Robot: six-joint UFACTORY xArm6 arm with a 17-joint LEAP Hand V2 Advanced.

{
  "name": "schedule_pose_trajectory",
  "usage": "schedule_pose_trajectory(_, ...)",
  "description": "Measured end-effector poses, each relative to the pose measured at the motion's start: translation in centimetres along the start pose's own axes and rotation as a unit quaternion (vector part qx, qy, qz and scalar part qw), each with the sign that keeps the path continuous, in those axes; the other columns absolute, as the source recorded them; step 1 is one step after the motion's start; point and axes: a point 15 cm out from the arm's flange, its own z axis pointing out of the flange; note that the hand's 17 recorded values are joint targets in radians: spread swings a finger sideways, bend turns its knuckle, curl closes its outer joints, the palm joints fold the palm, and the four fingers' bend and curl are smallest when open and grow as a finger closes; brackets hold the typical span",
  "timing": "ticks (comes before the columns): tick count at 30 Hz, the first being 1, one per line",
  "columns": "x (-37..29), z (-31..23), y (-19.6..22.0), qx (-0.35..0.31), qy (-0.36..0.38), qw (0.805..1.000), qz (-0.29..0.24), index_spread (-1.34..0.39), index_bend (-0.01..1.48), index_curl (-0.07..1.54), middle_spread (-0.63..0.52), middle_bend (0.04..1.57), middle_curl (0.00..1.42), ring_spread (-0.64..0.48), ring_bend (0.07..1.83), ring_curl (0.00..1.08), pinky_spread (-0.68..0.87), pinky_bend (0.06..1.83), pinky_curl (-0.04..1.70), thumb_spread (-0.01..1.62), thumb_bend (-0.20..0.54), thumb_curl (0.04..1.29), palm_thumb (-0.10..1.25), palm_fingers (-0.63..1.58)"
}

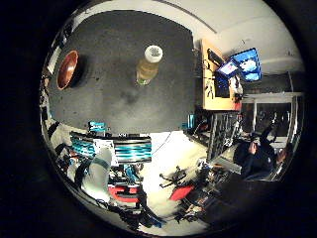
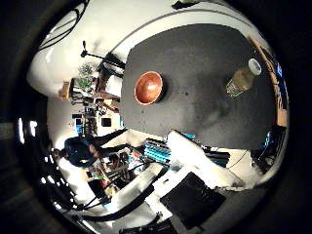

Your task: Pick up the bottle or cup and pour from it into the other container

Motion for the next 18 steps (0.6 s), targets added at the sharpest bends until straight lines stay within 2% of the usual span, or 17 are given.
schedule_pose_trajectory(9,0.5,0.2,-1.1,0.015,0.001,1.000,-0.005,-0.40,0.17,0.34,0.00,0.19,0.29,0.18,0.21,0.23,0.43,0.54,0.07,1.03,-0.027,0.32,0.63,0.22)
schedule_pose_trajectory(18,3.4,0.1,-1.6,0.062,-0.038,0.997,0.039,-0.38,0.16,0.29,-0.01,0.20,0.32,0.17,0.26,0.25,0.44,0.62,0.07,1.03,-0.028,0.31,0.54,0.23)
